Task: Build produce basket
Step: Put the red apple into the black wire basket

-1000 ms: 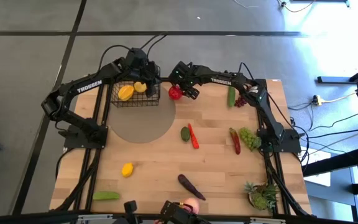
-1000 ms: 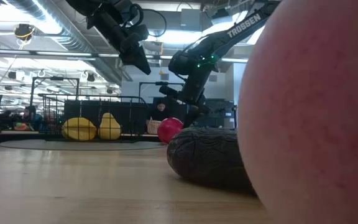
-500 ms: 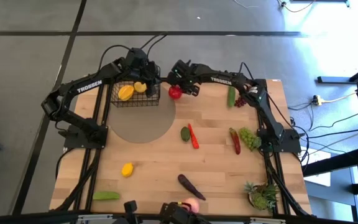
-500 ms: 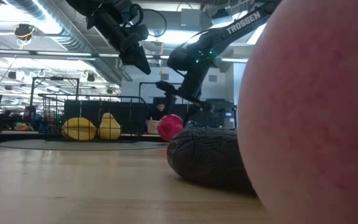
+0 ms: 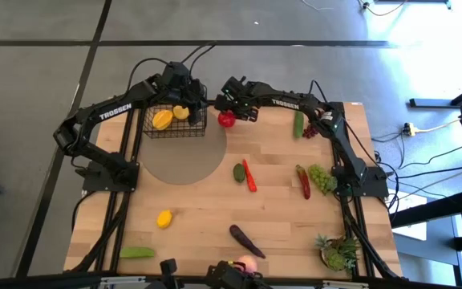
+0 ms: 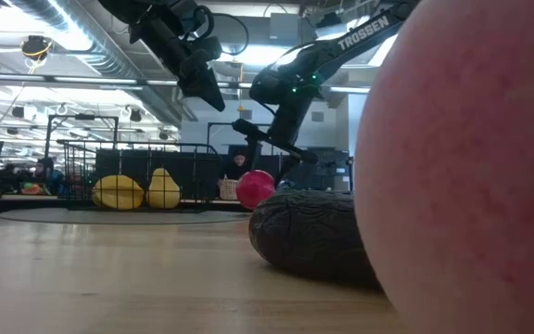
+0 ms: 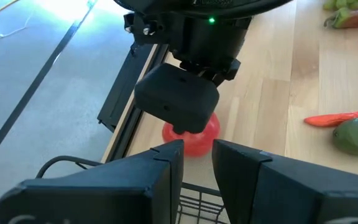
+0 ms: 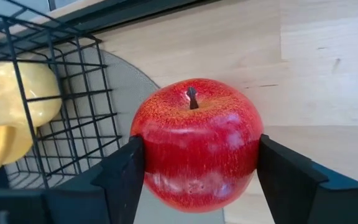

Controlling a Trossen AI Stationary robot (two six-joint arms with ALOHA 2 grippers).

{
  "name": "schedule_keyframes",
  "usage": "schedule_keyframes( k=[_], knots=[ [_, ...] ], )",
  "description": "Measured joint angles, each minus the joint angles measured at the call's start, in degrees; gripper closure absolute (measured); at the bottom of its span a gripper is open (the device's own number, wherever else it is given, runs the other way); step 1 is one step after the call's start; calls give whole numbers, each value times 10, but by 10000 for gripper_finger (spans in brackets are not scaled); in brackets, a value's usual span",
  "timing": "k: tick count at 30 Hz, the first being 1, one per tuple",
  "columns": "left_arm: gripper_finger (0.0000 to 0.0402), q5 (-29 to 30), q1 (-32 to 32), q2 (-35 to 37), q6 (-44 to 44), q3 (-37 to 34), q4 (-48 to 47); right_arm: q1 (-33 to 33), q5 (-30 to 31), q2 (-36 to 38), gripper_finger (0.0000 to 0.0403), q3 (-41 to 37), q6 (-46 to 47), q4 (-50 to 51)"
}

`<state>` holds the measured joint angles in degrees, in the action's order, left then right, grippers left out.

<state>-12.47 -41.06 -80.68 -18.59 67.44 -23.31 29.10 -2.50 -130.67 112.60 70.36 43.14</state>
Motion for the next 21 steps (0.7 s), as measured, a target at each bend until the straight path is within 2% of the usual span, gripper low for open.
schedule_keyframes(
  k=[21],
  knots=[
    [327, 0, 0, 0, 0, 0, 0, 0, -5, 1, 146, 0, 0, 16]
  ],
)
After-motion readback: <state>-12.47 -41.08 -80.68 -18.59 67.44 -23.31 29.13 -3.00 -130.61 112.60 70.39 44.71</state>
